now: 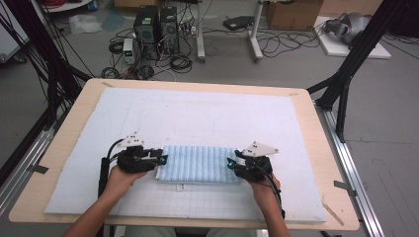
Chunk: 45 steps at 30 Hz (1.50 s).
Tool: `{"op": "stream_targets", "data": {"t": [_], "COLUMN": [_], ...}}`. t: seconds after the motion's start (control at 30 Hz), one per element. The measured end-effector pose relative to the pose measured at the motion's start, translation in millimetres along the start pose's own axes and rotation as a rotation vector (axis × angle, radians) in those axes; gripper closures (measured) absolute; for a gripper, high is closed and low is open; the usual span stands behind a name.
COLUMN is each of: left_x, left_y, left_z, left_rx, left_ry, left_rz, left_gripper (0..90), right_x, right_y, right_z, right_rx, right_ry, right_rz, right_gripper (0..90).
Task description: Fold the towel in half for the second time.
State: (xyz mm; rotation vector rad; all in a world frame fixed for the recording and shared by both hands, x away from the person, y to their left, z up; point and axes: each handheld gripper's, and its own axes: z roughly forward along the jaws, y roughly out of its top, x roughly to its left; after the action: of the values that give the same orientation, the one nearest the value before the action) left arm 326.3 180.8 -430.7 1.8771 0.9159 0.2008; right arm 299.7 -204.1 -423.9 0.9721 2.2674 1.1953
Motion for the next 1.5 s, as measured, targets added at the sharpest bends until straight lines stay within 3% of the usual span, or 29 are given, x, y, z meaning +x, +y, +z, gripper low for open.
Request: {"op": "stream_targets", "data": {"t": [0.13,0.23,0.4,0.47,0.53,0.63,0.77,0.87,1.0,1.1,1.13,1.33,1.5], "left_x": [12.4,13.3,13.4,13.6,16.3,22.9,31.8,36.4,41.4,41.8,40.8,39.4,38.7], "left_y": [2.4,-3.2,-4.9,-4.6,-4.6,-6.4,-9.0,-11.6,-14.1,-13.5,-12.8,-7.7,-8.6], "left_z": [12.6,20.3,17.4,11.8,2.1,-12.8,-27.2,-35.7,-43.2,-49.1,-50.6,-57.8,-57.4], "left_rx": [0.021,0.110,0.119,0.088,0.033,-0.051,-0.120,-0.157,-0.210,-0.261,-0.271,-0.315,-0.309], "left_ry": [0.046,0.072,0.087,0.092,0.092,0.088,0.088,0.094,0.104,0.045,0.049,0.026,0.036], "left_rz": [-0.018,0.000,0.015,0.005,0.006,-0.004,-0.015,-0.020,-0.031,-0.015,-0.009,0.021,0.022], "left_gripper": [66.0,66.5,63.5,63.3,60.5,54.9,49.9,44.1,30.0,19.8,17.9,17.6,17.6], "right_x": [-10.3,-15.8,-19.6,-19.3,-17.9,-11.2,-6.8,-9.5,-10.2,-12.8,-15.5,-28.1,-34.1], "right_y": [6.5,2.0,-6.8,-8.5,-9.1,-11.5,-25.8,-28.5,-23.5,-22.5,-22.6,-24.0,-28.2], "right_z": [19.0,31.8,27.3,20.9,10.6,-2.9,-4.8,-10.6,-25.8,-33.9,-36.4,-49.5,-59.8], "right_rx": [0.035,0.100,0.099,0.089,0.048,0.015,0.084,0.066,-0.011,-0.028,-0.043,-0.095,-0.124], "right_ry": [-0.029,-0.038,-0.064,-0.075,-0.046,0.000,0.017,-0.001,-0.041,-0.080,-0.093,-0.170,-0.193], "right_rz": [0.021,0.041,0.037,0.040,0.042,0.004,-0.045,-0.025,-0.007,0.003,0.011,0.069,0.072], "right_gripper": [67.3,66.5,63.2,59.9,59.3,59.0,58.4,54.5,47.5,39.3,34.7,12.8,11.3]}}
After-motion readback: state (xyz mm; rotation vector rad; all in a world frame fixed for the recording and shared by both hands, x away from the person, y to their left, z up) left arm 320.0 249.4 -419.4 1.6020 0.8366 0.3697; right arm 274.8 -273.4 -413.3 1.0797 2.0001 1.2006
